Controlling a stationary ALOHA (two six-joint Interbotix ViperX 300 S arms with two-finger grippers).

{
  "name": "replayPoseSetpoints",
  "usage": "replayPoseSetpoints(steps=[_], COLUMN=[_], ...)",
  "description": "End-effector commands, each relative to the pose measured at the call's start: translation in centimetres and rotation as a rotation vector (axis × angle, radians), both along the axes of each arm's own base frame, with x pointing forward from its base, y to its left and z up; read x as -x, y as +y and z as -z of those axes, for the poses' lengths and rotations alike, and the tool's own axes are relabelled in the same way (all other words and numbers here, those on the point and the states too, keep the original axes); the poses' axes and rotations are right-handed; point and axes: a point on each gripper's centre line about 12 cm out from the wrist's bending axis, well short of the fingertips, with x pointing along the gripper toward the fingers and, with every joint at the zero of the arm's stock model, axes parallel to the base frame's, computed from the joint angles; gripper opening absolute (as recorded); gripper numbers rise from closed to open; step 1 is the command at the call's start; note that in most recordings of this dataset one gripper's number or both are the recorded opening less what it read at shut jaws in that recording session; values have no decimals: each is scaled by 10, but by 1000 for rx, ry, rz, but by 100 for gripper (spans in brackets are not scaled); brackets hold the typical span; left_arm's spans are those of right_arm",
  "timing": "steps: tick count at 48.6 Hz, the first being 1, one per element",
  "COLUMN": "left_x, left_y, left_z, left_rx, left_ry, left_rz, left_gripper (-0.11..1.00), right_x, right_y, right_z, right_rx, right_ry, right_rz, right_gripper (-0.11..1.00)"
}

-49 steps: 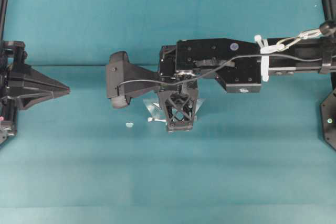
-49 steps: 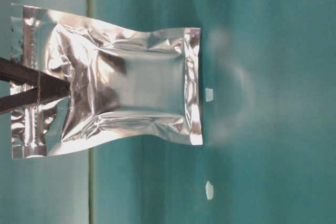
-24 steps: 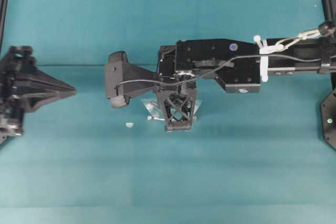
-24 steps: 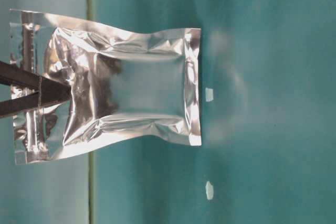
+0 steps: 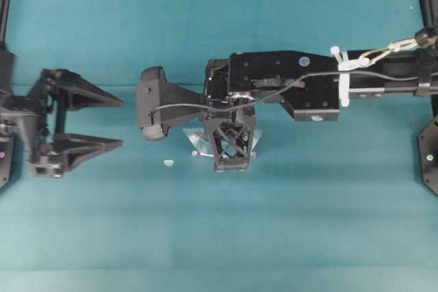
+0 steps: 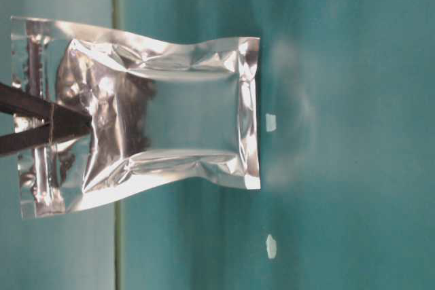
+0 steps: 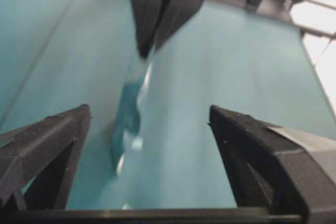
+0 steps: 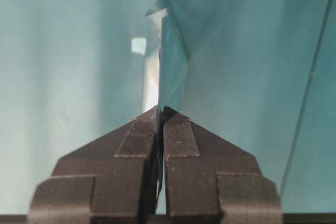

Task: Hand over the silver zip bag and make it stand upright.
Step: 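Open the left gripper and move it right under the hanging bag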

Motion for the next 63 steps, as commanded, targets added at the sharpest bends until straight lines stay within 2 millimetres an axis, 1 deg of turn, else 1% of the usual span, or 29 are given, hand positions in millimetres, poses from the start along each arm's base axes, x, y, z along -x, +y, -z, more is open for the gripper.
replayPoseSetpoints(steps=[1,8,14,25,32,42,50,58,63], left_x=[-6,-15,-30,-63,-76,-95,-111,-126,-132], left_y=[0,0,1,-1,-2,-8,-9,-6,-3], left_z=[10,35,51,72,87,96,98,99,106], left_rx=[-3,-1,2,-1,-1,0,-2,-5,-5], left_ry=[34,63,38,41,68,45,26,14,23], left_rz=[1,3,5,16,21,39,43,36,28], left_gripper=[96,96,96,96,96,96,96,96,96], right_x=[-2,-2,0,4,6,6,6,6,6], right_y=[2,1,1,2,2,2,3,3,3], right_z=[-8,-6,-4,0,0,0,0,0,0], right_rx=[1,-3,-5,-9,-11,-12,-12,-13,-16], right_ry=[-38,-35,-27,-15,-12,-12,-12,-13,-13], right_rz=[0,17,26,37,39,40,39,40,57], right_gripper=[1,1,1,1,1,1,1,1,1])
